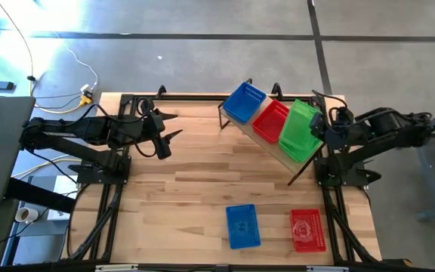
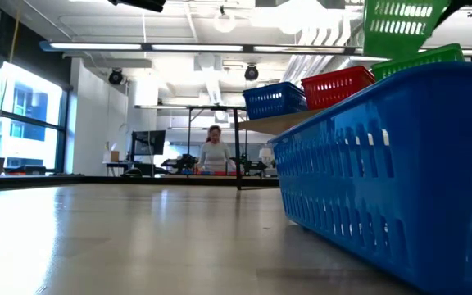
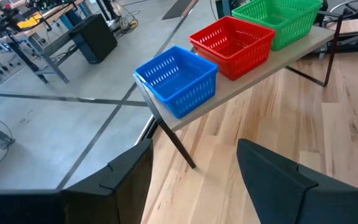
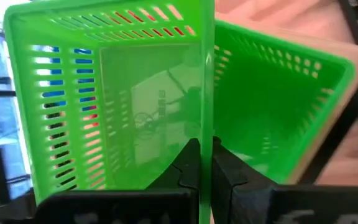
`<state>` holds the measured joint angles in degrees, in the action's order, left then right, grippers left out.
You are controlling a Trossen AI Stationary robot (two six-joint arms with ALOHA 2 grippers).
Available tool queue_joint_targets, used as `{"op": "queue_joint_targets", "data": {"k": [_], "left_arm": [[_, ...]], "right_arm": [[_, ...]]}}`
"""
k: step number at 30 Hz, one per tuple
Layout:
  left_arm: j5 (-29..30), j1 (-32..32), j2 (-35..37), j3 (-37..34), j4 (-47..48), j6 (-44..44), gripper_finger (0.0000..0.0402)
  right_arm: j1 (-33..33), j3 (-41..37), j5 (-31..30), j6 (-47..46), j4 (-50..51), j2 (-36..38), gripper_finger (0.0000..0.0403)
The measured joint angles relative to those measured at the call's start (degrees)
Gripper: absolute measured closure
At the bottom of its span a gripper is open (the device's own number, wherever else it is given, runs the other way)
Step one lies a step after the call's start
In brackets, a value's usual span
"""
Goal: Stack baskets on shelf by color
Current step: Stack the green basket on the stacked green baskets on the shelf
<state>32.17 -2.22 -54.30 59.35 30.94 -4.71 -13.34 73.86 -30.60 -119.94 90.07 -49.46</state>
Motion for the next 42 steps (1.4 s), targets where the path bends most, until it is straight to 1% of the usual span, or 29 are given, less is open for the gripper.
{"op": "queue_joint_targets", "data": {"k": [5,10,14,17,19,23,31,42], "left_arm": [[0.0,0.0,0.0,0.0,0.0,0.0,0.0179],[0.0,0.0,0.0,0.0,-1.4,0.0,0.0179],[0.0,0.0,0.0,0.0,-1.9,0.0,0.0179],[0.0,0.0,0.0,0.0,-2.1,0.0,0.0179],[0.0,0.0,0.0,0.0,-2.1,0.0,0.0179],[0.0,0.0,0.0,0.0,-2.1,0.1,0.0179],[0.0,0.0,0.0,0.0,-2.2,0.2,0.0179],[0.0,0.0,0.0,0.0,-4.0,0.1,0.0179]], "right_arm": [[0.6,-2.4,4.6,0.0,-0.1,0.5,0.0403],[0.6,-4.4,4.4,-0.3,-0.1,1.8,0.0403],[0.6,-5.4,5.3,-0.6,0.0,3.2,0.0403],[1.1,-5.4,3.8,-0.4,-0.1,3.9,0.0403],[2.0,-5.4,4.2,0.7,-0.1,4.2,0.0403],[4.1,-5.4,7.2,5.0,-0.1,4.2,0.0403],[9.1,-5.4,7.2,10.5,0.0,4.1,0.0403],[10.0,-5.4,9.7,12.4,-0.1,4.1,0.0403]]}}
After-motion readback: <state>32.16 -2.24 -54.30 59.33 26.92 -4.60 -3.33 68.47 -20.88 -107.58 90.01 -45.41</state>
